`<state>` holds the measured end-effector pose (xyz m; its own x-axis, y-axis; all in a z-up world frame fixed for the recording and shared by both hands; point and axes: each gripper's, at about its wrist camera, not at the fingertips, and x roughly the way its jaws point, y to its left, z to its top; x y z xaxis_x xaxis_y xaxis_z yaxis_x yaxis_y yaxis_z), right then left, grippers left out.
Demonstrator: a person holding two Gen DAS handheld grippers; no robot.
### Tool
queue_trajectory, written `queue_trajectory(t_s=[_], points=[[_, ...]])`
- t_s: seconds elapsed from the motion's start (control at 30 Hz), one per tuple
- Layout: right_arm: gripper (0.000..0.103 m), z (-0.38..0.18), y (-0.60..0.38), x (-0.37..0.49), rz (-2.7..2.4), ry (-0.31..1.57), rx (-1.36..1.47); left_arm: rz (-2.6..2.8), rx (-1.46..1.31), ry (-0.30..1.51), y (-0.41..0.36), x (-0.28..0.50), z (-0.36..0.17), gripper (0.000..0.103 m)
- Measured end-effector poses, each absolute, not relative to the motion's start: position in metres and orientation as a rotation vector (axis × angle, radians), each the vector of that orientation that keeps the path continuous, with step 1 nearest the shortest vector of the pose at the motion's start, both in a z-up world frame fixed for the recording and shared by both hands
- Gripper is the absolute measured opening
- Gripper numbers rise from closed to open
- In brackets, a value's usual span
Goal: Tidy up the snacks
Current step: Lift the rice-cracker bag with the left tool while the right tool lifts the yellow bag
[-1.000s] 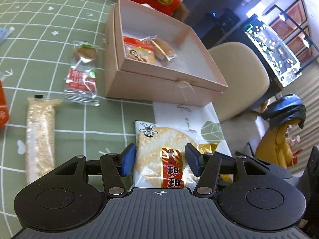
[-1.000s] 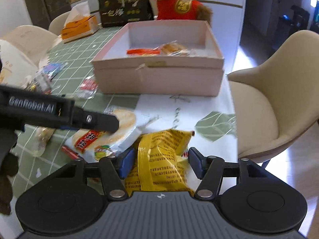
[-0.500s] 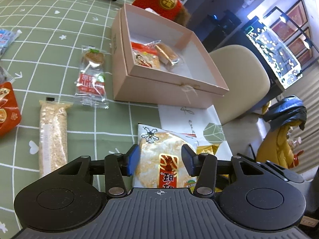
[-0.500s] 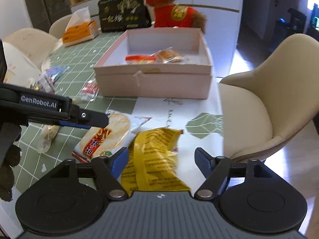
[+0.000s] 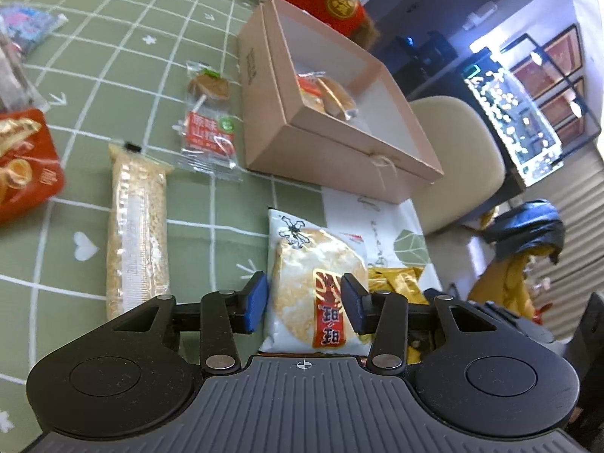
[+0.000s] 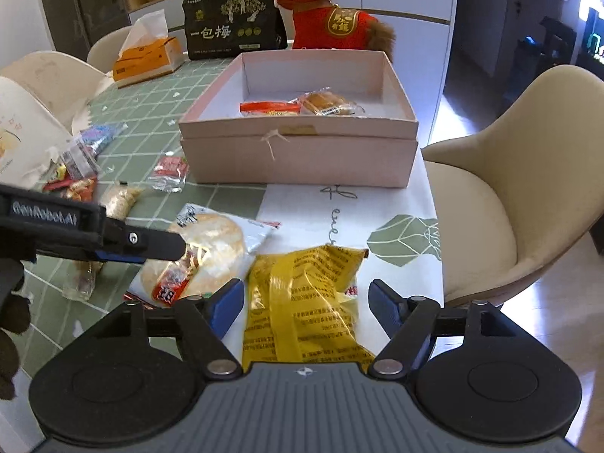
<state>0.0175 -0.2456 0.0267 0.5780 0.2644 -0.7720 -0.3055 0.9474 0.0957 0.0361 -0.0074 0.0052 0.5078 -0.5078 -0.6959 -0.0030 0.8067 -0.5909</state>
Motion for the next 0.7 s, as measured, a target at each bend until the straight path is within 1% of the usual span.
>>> queue_trajectory(t_s=[0.17, 0.27, 0.47, 0.6, 0.7], points=[[0.074, 0.035, -0.257, 0.013, 0.338, 0.868, 0.002, -0.336, -0.632, 0.996, -0.007, 0.040, -0.001, 0.046], [0.075, 0.038, -0.252, 0.019, 0.336, 0.867, 0.003, -0.327, -0.628, 0.997, -0.004, 0.038, -0.001, 0.040], [0.075, 0.021, -0.225, 0.028, 0.354, 0.908, -0.055, -0.303, -0.615, 0.986, 0.010, 0.031, 0.003, 0.040], [0.075, 0.027, -0.220, 0.018, 0.382, 0.889, -0.103, -0.278, -0.632, 0.979, 0.022, 0.030, 0.001, 0.040], [0.075, 0.039, -0.226, 0.017, 0.372, 0.861, -0.073, -0.285, -0.632, 0.976, 0.023, 0.031, 0.001, 0.040]])
